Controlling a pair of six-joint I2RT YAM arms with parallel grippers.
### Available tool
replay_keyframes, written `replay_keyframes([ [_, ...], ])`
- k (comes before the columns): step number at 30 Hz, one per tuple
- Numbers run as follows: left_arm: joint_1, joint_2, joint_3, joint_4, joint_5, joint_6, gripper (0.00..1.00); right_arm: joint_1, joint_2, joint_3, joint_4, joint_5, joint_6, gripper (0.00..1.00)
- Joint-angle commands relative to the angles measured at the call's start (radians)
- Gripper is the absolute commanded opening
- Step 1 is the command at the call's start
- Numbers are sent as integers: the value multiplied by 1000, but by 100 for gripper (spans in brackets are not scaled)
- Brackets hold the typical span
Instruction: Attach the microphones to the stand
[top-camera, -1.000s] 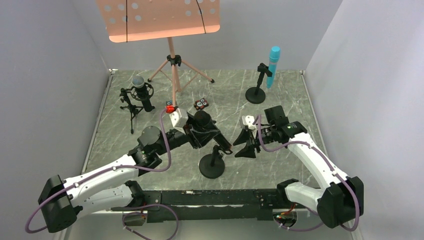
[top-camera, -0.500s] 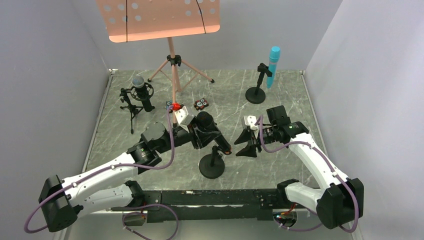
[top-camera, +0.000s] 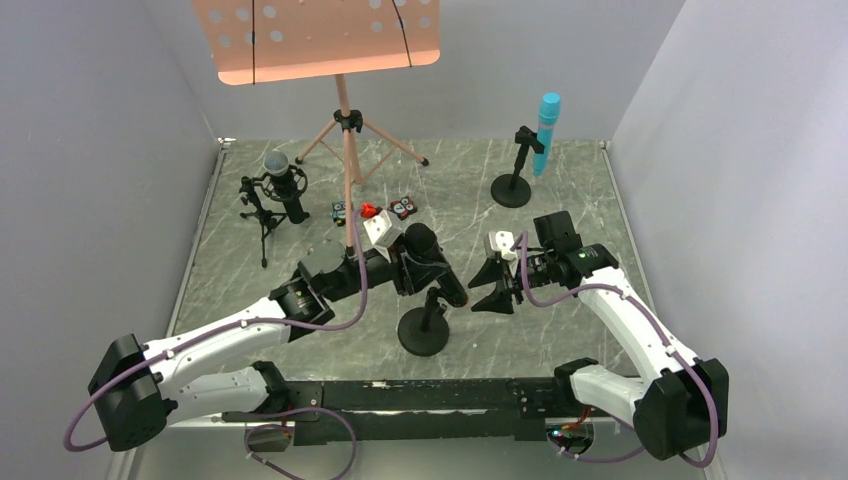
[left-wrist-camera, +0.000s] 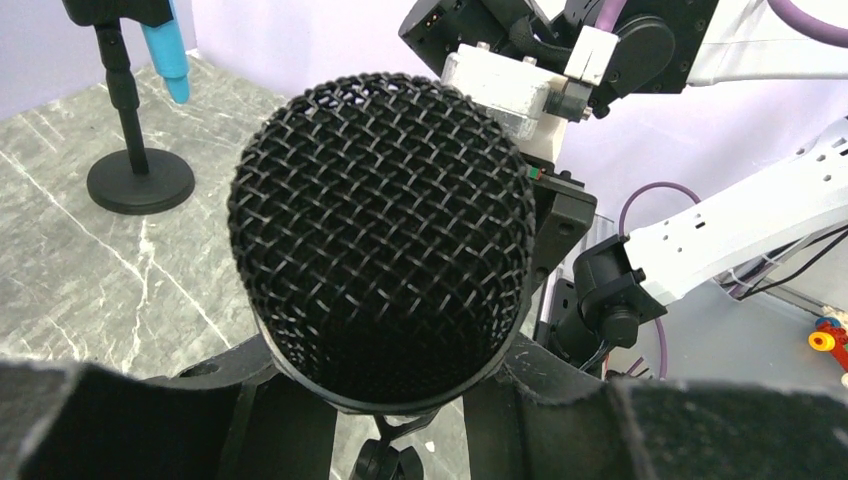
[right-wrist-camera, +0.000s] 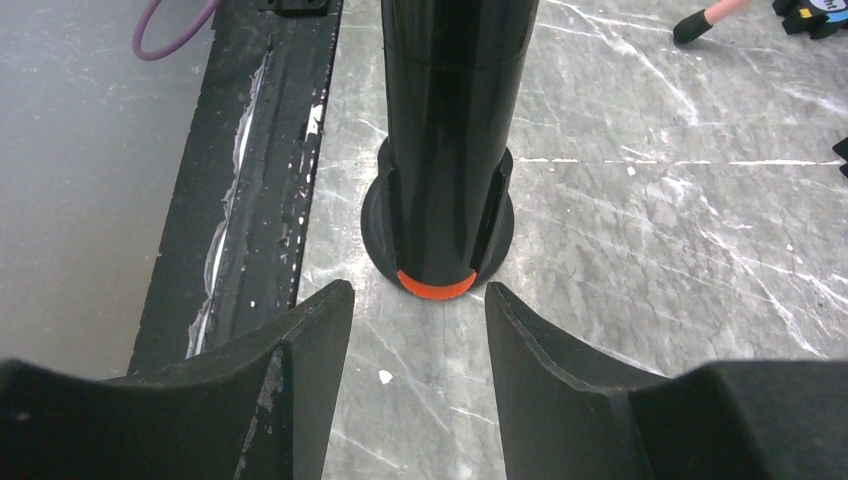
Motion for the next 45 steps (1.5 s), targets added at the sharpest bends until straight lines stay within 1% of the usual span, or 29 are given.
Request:
replay_keyframes([
  [1,7,43,-59,-215,11,24,0,0,-22,-10,61,-51,6,56],
  [6,7,38,-45,-310,17,54,0,0,-23,-11,70,-52,12,56],
  [11,7,63,-47,-359,29,64,0,0,-25,-13,72,-50,14,56],
  [19,7,108,-108,-300,33,41,0,-1,-22,-15,74,-49,16,56],
  [30,2,157,-163,-273,56,29,0,0,-11,-14,74,-49,12,57],
  [45,-42,206,-248,-221,5,-8,0,-2,-2,-17,77,-50,18,57],
])
